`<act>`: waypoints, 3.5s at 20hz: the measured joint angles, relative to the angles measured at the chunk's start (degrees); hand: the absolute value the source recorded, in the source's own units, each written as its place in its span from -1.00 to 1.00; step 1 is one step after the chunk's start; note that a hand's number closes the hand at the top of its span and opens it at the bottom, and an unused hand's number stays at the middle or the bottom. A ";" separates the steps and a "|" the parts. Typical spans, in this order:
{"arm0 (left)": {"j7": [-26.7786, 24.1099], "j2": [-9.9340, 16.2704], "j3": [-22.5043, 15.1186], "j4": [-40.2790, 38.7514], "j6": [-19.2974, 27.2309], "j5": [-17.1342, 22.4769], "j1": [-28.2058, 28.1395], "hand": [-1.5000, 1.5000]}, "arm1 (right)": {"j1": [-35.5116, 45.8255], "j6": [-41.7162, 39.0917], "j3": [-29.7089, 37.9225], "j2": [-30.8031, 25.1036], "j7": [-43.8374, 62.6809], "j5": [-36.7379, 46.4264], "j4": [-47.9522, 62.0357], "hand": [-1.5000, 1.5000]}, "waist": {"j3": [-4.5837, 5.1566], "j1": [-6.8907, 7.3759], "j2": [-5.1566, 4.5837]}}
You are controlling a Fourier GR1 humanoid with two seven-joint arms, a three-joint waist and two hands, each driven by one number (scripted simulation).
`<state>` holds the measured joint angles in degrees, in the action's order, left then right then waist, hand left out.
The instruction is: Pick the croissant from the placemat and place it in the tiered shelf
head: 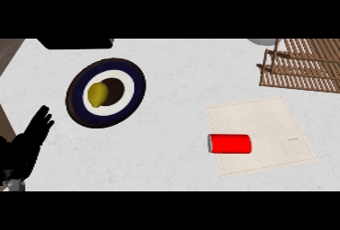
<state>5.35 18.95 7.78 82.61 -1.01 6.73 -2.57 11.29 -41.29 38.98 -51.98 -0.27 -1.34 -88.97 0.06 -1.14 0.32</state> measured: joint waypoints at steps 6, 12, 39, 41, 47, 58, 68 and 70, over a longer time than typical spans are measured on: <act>-0.30 0.41 0.59 -1.23 -1.44 -0.30 0.94 0.00 | 4.80 -0.68 5.18 -5.03 9.53 -7.98 1.00 1.00 | 0.01 0.81 -0.16; 0.58 0.04 0.66 -1.14 -1.92 -0.46 2.32 0.00 | 9.71 3.81 2.90 -11.08 10.80 -3.02 4.01 1.00 | -0.02 1.64 -0.39; 0.75 -2.40 0.51 -1.54 -2.60 -3.29 3.78 0.00 | 40.15 23.45 -23.98 -11.08 -6.27 22.58 45.65 1.00 | -0.05 3.28 -0.85; 0.91 -2.35 0.81 -1.34 -2.88 -3.01 3.78 0.00 | 41.84 24.39 -24.79 -10.36 -7.87 24.19 49.26 1.00 | -0.06 3.27 -0.87; 1.53 -1.94 0.86 -0.89 -3.53 -3.05 4.41 0.00 | 46.69 29.46 -25.11 -8.99 -7.77 28.00 59.83 -1.00 | -0.13 3.96 -1.18; 1.35 -2.76 1.14 -1.67 -3.18 -3.45 5.13 0.00 | 50.66 31.95 -23.88 -8.42 -17.42 30.18 70.76 -1.00 | -0.18 3.56 -1.19; 0.40 -3.21 1.15 -1.10 -3.57 -3.68 3.61 0.00 | 55.18 21.51 -16.15 -11.92 -14.37 22.98 77.82 -1.00 | -0.20 3.47 -1.13; 0.30 -3.45 1.03 -1.08 -3.35 -3.97 3.39 0.00 | 55.86 19.09 -14.27 -13.84 -13.65 21.16 78.63 -1.00 | -0.21 3.28 -1.09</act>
<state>5.64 15.50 8.81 81.54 -4.36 2.76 0.83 67.14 -22.20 24.71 -65.82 -13.93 19.82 -10.33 -0.15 2.13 -0.77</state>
